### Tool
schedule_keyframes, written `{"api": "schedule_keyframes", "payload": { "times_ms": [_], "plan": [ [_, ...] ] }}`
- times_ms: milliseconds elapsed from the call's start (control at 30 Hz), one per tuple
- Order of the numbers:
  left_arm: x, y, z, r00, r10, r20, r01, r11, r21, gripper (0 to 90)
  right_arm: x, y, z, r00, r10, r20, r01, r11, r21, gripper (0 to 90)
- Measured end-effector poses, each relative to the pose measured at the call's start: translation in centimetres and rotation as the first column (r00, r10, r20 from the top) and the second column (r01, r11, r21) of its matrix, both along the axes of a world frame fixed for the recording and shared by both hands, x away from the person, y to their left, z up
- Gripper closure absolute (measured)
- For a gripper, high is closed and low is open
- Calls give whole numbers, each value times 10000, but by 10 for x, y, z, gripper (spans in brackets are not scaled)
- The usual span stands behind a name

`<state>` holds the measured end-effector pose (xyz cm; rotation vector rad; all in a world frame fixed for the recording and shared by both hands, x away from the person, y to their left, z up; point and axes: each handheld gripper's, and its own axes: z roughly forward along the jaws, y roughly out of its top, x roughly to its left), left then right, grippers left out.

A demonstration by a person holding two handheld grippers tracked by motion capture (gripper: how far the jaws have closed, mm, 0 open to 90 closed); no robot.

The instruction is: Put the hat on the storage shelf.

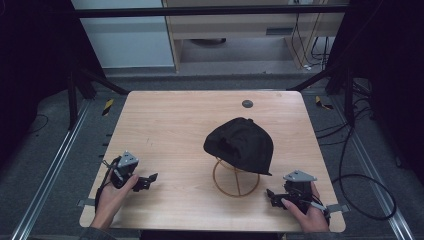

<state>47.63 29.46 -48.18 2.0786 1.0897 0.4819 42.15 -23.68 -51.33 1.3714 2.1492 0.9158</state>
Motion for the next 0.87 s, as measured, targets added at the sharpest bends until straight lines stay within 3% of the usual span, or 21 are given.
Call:
{"api": "schedule_keyframes", "payload": {
  "times_ms": [367,567,667,867],
  "plan": [
    [5,16,-19,9984,568,-86,-570,9980,-260,47,0,0,0,10000,1,-1,-1,10000,-3,4],
    [7,19,-25,9956,898,-252,-900,9959,-68,44,0,0,0,10000,0,-1,0,10000,-1,4],
    [8,15,-26,9959,898,-142,-890,9949,481,40,0,0,0,10000,1,2,-1,10000,-4,4],
    [10,13,-27,9950,967,-249,-954,9942,495,0,0,0,0,10000,14,22,-14,10000,-34,4]
  ]
}}
